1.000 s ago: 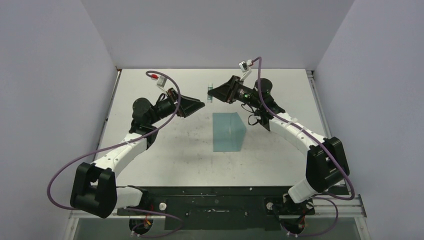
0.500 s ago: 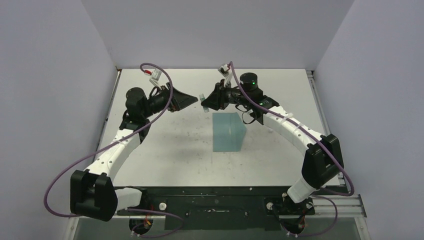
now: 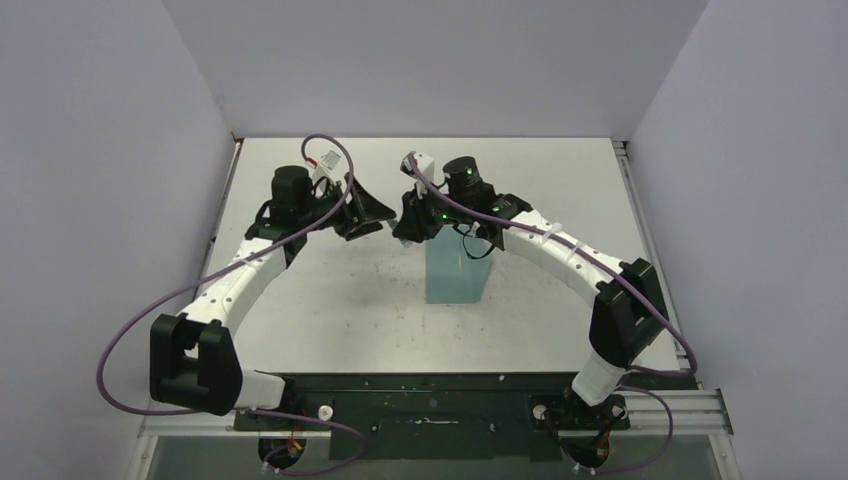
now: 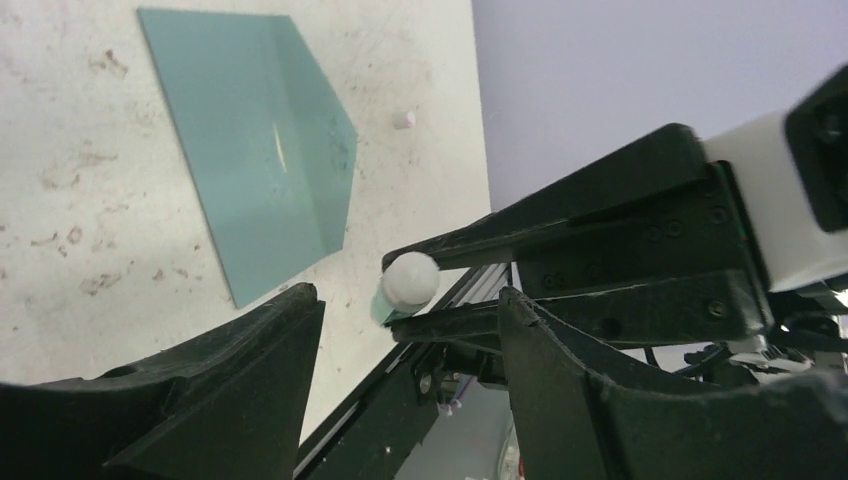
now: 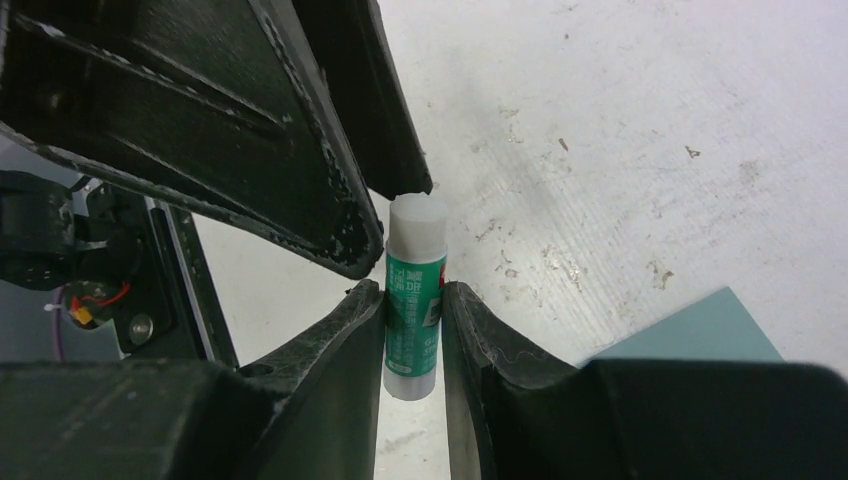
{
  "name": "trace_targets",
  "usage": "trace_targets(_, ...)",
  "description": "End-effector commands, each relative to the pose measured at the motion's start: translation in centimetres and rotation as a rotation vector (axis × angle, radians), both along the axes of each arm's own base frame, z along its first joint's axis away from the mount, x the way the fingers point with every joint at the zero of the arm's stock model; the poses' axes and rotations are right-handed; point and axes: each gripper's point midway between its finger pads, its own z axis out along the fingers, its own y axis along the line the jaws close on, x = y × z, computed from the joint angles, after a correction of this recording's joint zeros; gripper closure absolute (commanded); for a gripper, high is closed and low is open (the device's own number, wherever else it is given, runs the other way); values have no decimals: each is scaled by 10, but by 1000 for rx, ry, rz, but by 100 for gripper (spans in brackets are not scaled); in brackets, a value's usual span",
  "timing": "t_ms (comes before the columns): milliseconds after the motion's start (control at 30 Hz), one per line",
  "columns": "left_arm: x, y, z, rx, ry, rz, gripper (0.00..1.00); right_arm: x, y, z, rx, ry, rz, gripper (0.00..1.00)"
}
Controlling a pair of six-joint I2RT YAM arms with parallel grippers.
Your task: Place the letter into the envelope and seal it
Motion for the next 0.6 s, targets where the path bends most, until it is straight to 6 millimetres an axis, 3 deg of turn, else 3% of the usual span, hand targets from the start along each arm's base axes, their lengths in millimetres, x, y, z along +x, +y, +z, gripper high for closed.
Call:
trace_targets(0,-4,-2,-10,47,72,-23,40,9,7,21,-5,-108,6,95)
trace_targets(167,-8,-14,-20,63,114,-55,48,5,14,18,-24,-123,29,95)
trace_targets(567,2,-8,-24,34,141,5,71,1,20,17,-37,-138,46,95)
